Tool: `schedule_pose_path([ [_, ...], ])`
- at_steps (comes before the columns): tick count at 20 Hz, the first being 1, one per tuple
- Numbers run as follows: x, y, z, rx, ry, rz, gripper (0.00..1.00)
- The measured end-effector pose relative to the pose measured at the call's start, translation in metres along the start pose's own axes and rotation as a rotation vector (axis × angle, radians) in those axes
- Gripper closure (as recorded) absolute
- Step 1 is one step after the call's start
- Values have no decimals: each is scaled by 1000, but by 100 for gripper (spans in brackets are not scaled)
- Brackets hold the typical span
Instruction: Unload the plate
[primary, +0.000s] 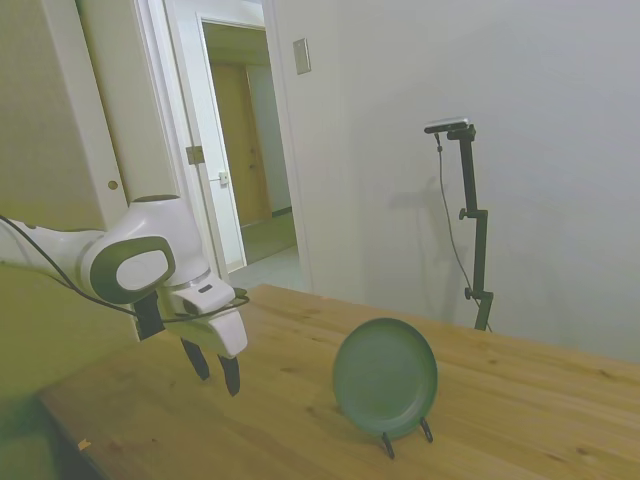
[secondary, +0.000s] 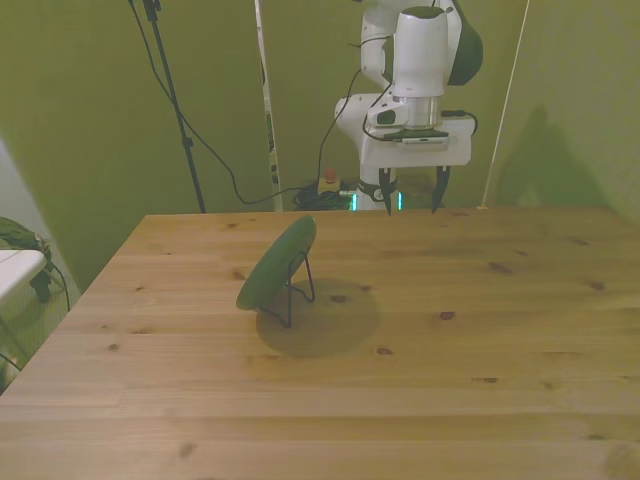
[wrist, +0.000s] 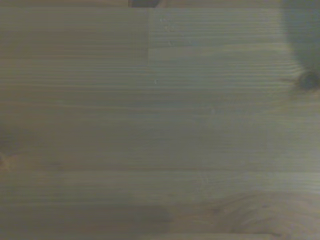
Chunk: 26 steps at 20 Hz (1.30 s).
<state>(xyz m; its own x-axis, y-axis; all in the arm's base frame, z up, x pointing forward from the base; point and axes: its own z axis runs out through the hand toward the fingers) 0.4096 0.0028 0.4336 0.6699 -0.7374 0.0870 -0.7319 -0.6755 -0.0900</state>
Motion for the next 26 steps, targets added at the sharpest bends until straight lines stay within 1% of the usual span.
schedule_pose_path([
  [3, 7, 3, -2, 20, -12, 9, 0],
  [6, 43, 7, -32, 66, 20, 71, 0],
  [9, 80, 5, -63, 85, 35, 117, 0],
  [14, 127, 5, -101, 76, 45, 162, 0],
  [18, 162, 19, -130, 52, 84, 199, 0],
  [21, 185, 29, -136, 15, 120, 218, 0],
  [24, 202, 32, -123, -34, 134, 226, 0],
  [26, 210, 32, -115, -52, 133, 233, 0],
])
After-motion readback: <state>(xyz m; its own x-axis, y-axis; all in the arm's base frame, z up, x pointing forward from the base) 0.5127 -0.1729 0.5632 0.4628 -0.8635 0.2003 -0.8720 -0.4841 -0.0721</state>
